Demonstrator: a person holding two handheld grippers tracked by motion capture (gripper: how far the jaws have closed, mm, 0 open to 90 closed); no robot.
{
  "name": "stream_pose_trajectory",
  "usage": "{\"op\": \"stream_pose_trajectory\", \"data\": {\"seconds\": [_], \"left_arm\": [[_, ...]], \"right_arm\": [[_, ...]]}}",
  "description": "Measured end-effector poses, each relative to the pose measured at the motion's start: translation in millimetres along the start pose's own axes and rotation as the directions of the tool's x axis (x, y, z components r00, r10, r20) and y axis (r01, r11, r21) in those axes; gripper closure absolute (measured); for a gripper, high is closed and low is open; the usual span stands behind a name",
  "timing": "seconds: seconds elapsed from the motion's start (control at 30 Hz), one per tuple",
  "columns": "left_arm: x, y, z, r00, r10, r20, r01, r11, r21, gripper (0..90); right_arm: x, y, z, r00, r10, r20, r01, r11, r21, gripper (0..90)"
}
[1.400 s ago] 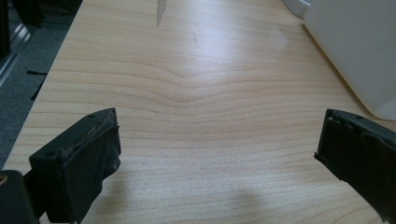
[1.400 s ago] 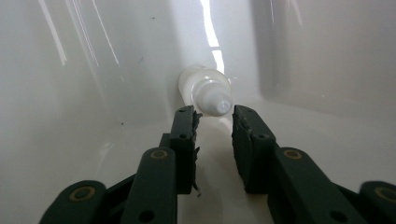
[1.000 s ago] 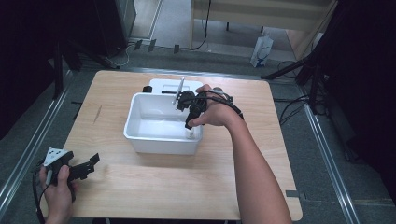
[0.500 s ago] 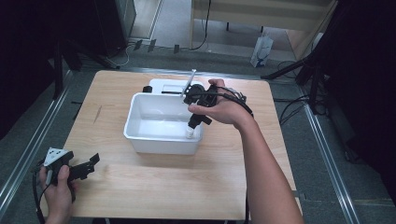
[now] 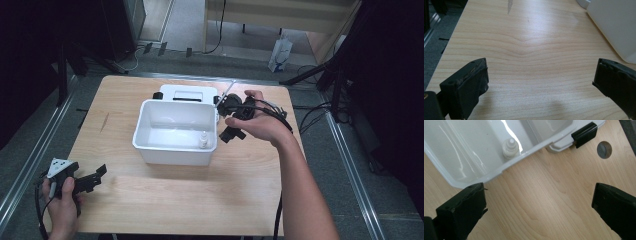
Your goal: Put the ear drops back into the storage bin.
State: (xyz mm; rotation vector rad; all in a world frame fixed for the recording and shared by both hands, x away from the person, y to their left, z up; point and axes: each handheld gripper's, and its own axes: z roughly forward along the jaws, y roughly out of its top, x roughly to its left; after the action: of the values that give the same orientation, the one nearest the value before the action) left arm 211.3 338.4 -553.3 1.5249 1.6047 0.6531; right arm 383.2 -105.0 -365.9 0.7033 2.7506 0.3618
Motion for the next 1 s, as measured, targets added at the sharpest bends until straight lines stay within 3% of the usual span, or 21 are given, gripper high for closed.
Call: {"op": "stream_pose_trajectory", "data": {"seconds": [0.6, 1.0], "left_arm": [[-0.7, -0.3, 0.1, 1.0, -0.001, -0.003, 0.001, 1.0, -0.003, 0.4], [-1.1, -0.2, 0.1, 1.0, 0.003, -0.003, -0.003, 1.0, 0.001, 0.4]], "right_arm": [[-8.6, -56.6, 7.6, 0.9971, 0.076, 0.006, -0.076, 0.997, 0.01, 0.0], [-12.4, -110.4, 21.0, 0.985, 0.169, 0.033, -0.169, 0.986, -0.013, 0.0]]}}
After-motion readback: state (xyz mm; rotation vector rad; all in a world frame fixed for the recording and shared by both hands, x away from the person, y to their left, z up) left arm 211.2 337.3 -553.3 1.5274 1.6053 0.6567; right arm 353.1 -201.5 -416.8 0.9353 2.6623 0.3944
